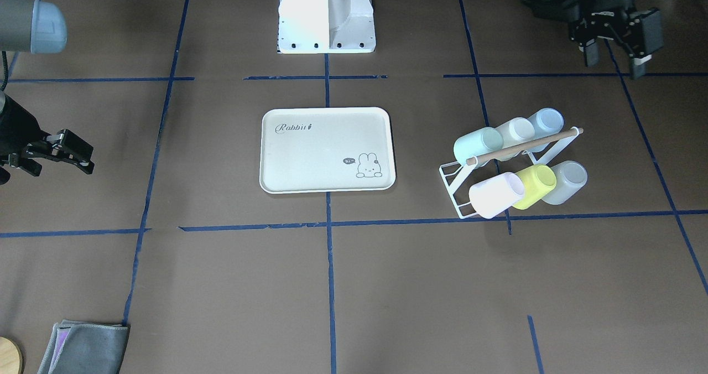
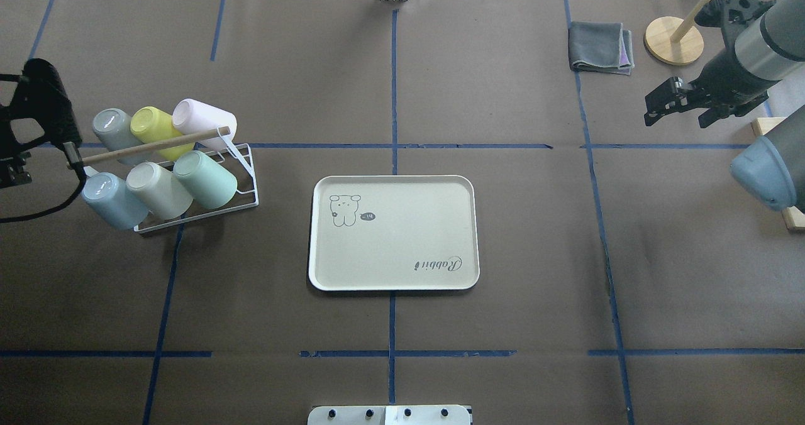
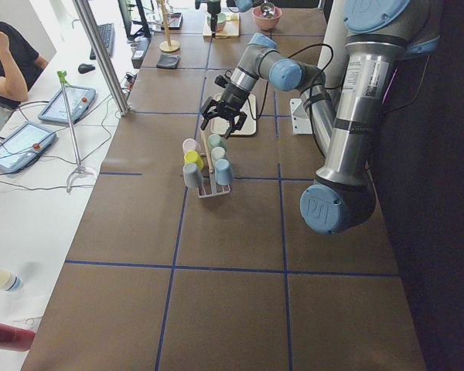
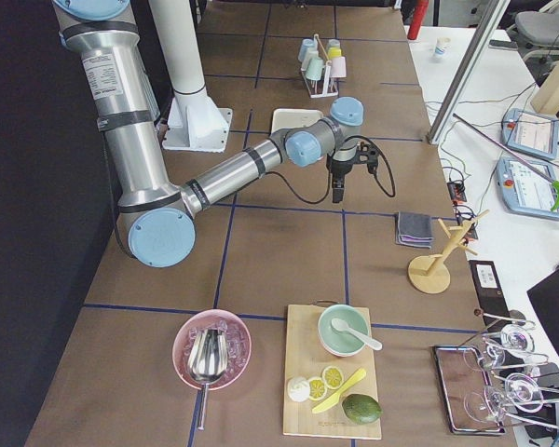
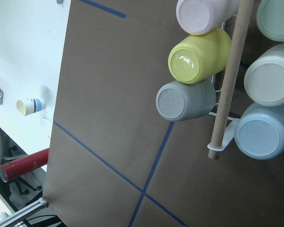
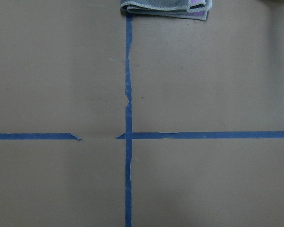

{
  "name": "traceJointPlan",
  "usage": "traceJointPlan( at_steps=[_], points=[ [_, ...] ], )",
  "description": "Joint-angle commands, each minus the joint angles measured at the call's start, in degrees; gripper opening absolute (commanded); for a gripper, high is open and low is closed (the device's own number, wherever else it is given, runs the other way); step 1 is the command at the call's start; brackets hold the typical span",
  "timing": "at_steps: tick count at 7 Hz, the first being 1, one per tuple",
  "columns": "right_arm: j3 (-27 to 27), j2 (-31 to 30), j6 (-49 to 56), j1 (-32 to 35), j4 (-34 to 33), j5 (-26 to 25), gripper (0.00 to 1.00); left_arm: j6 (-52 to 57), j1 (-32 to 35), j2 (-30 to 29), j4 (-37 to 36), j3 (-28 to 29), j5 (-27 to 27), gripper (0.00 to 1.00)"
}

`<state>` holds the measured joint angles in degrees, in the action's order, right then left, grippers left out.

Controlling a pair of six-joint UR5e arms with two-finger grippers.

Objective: Pick up and place green cup on tray

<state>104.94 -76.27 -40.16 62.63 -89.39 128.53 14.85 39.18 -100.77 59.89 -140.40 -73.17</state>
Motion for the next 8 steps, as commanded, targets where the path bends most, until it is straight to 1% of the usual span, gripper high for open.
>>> traceJointPlan(
  at_steps=[1, 2, 3, 4, 5, 6, 7, 8],
  points=[
    [-0.1, -0.6, 0.2, 0.2, 0.0, 0.1, 1.0, 0.0, -14.1, -4.1, -10.3, 0.1, 15.4, 0.99],
    [-0.1, -0.8, 0.2, 0.2, 0.1, 0.1, 1.0, 0.0, -23.9, -6.7, -22.2, 0.7, 25.4, 0.99],
    [-0.7, -0.8, 0.2, 0.2, 0.1, 0.1, 1.0, 0.2, -26.4, -9.6, -28.1, 2.6, 28.9, 0.99],
    [-1.9, -0.8, 0.2, 0.2, 0.4, 0.4, 1.0, 5.5, -27.7, -10.1, -29.4, 5.5, 31.3, 0.99],
    [-2.3, -0.8, 0.2, 0.2, 0.4, 0.3, 1.0, 12.9, -27.8, -11.3, -29.3, 6.4, 33.6, 0.99],
    [-2.3, -0.9, 0.3, 0.6, 0.5, 0.6, 1.0, 13.9, -28.3, -12.7, -29.0, 8.5, 33.7, 0.99],
    [-2.3, -1.6, 0.3, 1.3, 0.5, 1.2, 1.0, 14.0, -28.4, -15.6, -28.9, 14.5, 34.0, 0.99],
    [-2.5, -1.7, 0.4, 2.5, 0.5, 1.9, 1.0, 14.1, -28.5, -17.7, -28.3, 19.8, 36.2, 0.99]
  ],
)
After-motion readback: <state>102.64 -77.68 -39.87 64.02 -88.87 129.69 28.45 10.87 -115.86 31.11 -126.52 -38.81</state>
